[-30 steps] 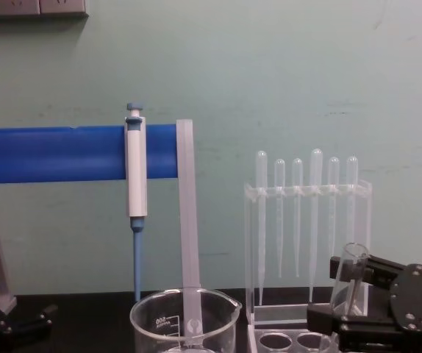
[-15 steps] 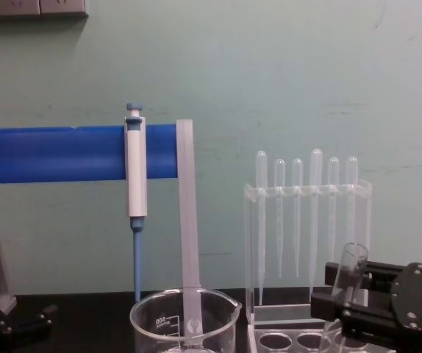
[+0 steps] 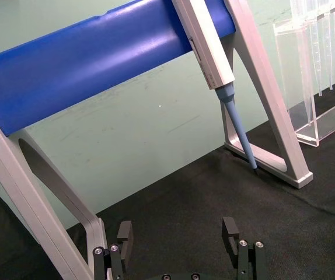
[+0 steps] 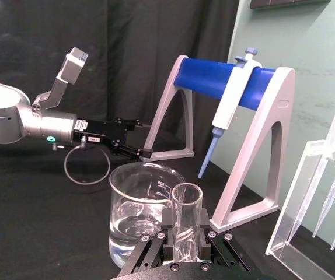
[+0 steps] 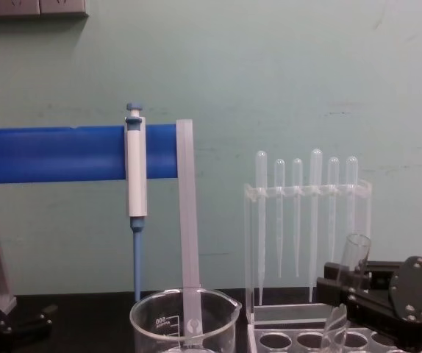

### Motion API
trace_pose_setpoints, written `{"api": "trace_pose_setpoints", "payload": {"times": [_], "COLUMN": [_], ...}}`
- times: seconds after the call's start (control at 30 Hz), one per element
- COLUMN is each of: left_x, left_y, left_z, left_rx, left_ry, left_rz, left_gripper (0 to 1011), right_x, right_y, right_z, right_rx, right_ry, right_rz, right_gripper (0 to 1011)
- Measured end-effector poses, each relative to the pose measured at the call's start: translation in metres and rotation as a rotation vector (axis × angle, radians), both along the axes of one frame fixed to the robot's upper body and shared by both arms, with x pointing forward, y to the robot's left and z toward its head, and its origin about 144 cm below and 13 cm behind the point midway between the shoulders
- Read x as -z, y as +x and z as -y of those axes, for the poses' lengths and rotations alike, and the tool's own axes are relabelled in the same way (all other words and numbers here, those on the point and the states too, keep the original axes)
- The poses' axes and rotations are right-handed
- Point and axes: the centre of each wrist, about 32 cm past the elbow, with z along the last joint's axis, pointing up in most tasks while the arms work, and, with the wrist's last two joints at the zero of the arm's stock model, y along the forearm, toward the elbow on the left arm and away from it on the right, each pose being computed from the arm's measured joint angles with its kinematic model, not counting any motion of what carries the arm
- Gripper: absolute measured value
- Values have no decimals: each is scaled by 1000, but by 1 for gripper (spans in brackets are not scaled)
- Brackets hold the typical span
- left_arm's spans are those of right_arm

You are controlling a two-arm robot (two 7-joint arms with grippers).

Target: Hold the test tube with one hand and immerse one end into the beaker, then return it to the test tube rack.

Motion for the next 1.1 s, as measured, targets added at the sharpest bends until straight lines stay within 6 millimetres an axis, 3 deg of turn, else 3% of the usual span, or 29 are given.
{"api": "trace_pose_setpoints", "payload": {"times": [0.37,1.1], "left_x": [0,0], "left_y": [0,0], "left_z": [0,0], "left_rx": [0,0], "left_ry": [0,0], "left_rz": [0,0], "left_gripper": [1000,1000], "right_x": [-21,-101], "right_y": [1,6], "right_z": [-4,-8], "right_rx": [1,-13], "right_ry": [-11,-35], "right_rz": [1,-39], "right_gripper": [227,227]}}
